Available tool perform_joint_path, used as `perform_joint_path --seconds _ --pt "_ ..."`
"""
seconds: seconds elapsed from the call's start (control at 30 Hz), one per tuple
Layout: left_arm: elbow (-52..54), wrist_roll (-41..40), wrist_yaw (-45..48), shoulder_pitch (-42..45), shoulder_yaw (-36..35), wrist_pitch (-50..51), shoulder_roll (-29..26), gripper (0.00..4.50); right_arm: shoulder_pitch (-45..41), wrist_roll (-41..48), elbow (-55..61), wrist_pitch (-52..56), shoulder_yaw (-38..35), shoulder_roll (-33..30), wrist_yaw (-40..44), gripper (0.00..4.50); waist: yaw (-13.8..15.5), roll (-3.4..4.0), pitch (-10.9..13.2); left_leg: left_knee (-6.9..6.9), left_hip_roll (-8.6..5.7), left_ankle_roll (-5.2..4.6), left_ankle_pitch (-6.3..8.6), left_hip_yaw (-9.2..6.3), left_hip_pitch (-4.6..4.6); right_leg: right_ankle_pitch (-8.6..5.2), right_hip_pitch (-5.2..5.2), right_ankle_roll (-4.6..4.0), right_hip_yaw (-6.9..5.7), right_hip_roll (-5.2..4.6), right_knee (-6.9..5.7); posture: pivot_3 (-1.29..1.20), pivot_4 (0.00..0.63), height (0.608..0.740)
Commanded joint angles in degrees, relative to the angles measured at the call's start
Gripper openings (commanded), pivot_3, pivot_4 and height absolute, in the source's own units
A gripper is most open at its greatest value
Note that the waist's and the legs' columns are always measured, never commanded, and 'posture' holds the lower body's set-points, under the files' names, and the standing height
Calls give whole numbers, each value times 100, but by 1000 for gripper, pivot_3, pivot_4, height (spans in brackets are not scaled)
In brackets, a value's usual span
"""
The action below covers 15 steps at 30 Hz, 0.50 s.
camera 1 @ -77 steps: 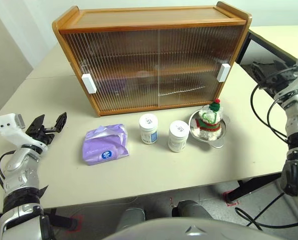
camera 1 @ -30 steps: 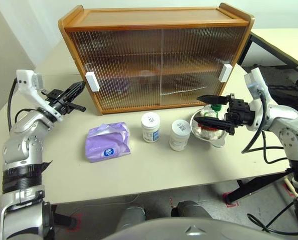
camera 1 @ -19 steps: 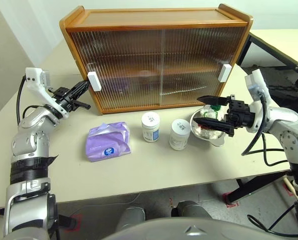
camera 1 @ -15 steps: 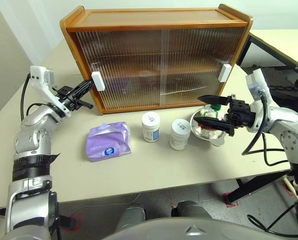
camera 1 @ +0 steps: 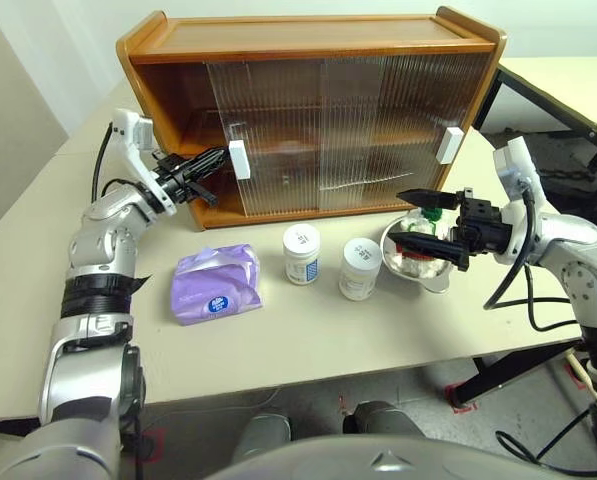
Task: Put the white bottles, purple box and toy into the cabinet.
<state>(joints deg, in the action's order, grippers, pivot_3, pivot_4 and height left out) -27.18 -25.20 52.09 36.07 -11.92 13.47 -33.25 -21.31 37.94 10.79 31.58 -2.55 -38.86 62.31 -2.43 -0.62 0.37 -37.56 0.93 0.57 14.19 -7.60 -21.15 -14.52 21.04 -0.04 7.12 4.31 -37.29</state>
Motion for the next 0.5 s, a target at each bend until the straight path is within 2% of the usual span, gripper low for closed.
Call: perform_joint_path --seconds 0.03,0.23,0.5 --pt "-172 112 308 216 235 -53 102 22 34 -9 42 -17 -44 25 -44 4500 11 3 2 -8 -1 -1 0 -2 -6 2 0 3 0 0 0 -134 0 740" --pt "-214 188 506 297 339 -79 250 22 85 12 93 -1 -88 3 -88 4500 27 4 2 -33 -22 -8 -2 -27 -27 5 1 14 -1 -34 2 -147 0 740" --pt "247 91 409 -65 221 85 263 22 91 10 91 7 -98 -1 -92 4500 -85 4 2 -35 -53 -19 2 -56 -79 4 47 48 -1 -75 8 -137 0 740"
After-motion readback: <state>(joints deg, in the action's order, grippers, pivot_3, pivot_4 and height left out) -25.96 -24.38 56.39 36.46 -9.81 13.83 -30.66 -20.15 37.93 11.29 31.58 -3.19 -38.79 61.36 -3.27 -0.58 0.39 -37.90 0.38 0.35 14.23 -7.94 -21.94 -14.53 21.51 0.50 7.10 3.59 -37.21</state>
